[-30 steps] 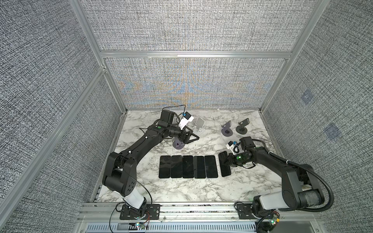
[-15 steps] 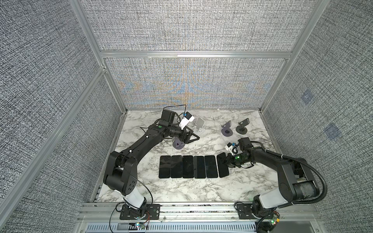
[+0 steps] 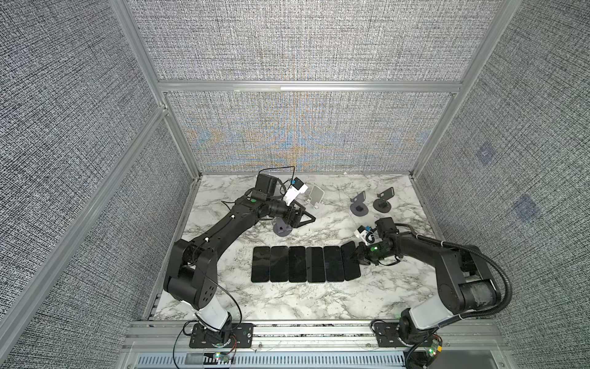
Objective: Remove the phone from the phone stand
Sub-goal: 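Push the black phone against the row with the right gripper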
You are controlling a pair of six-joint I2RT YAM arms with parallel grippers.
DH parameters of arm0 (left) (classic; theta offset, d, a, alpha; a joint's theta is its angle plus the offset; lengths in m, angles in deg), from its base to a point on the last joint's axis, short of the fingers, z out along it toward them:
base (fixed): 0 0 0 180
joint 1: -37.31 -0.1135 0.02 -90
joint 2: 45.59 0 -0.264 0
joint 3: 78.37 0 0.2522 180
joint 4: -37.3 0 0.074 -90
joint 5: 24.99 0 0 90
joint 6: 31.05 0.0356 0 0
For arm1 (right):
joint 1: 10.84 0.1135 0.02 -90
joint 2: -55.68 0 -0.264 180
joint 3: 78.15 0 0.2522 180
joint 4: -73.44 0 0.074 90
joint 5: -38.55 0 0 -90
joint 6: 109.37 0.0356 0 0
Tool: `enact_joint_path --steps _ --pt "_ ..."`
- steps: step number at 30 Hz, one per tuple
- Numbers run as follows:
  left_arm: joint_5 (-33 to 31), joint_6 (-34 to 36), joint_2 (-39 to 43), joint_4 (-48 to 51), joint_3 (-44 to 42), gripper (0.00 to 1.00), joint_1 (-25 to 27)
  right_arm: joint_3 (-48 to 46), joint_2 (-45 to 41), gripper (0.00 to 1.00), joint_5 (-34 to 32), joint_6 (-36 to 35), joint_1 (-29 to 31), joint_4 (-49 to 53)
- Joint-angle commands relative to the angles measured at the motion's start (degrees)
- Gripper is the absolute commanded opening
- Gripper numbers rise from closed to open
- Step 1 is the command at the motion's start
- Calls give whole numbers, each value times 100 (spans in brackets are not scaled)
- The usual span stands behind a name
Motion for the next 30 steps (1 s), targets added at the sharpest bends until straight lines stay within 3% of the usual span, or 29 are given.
enact_joint_path --steps 1,9,30 --pt "22 85 -38 79 67 87 2 36 37 2 -240 -81 8 -93" --pt "30 139 -71 172 110 87 12 78 -16 23 -291 -99 9 11" --pt "-43 247 -73 294 135 87 63 116 -244 41 -585 -73 47 413"
